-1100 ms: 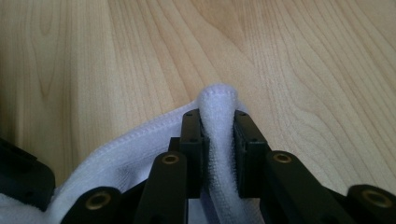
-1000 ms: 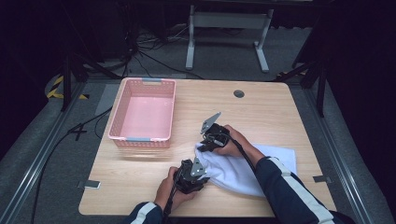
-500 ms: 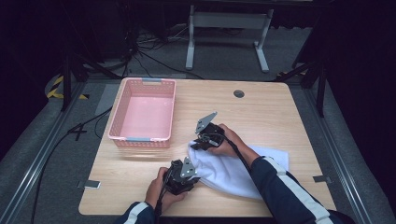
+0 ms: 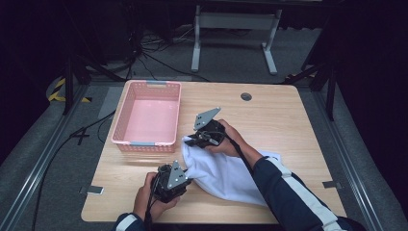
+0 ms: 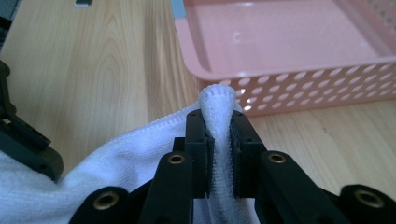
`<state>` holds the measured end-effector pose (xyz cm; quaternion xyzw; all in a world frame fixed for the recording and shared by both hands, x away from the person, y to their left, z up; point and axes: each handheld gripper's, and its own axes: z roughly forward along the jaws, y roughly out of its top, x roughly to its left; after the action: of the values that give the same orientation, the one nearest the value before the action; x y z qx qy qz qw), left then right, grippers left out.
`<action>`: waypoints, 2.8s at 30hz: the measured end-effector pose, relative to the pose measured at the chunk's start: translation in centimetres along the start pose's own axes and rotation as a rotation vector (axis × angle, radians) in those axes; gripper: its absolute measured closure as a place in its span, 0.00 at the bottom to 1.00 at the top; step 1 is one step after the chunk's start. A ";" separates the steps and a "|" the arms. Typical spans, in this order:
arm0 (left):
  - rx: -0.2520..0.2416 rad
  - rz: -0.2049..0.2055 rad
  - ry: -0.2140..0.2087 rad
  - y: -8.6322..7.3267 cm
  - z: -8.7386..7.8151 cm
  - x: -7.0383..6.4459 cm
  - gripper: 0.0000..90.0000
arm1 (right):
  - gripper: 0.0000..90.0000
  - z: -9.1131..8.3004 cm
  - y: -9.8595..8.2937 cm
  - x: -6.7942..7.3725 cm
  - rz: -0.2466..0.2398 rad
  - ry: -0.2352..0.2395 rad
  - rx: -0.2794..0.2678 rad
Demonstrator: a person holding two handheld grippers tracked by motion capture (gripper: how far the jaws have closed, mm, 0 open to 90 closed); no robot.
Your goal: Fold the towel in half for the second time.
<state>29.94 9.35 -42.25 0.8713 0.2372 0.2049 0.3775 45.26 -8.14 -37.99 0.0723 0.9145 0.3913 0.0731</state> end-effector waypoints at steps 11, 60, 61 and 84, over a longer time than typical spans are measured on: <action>-0.042 0.114 -0.034 3.8 0.6 -0.9 0.78 | 0.88 -4.5 -0.7 -0.5 0.007 -0.005 -0.076; -0.039 0.068 -0.359 6.3 6.8 -5.0 0.46 | 0.47 -23.8 -20.8 2.4 0.322 -0.395 -0.035; -0.041 0.062 -0.375 6.1 6.9 -5.0 0.49 | 0.47 -24.0 -20.4 2.6 0.337 -0.396 -0.067; 0.030 0.054 -0.355 4.2 7.4 -6.7 0.28 | 0.30 -16.0 -23.7 1.2 0.451 -0.355 0.118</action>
<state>29.62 -1.10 -44.89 0.9053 0.1466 0.0545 0.3948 39.24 -35.38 -44.42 0.3455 0.8693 0.3250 0.1388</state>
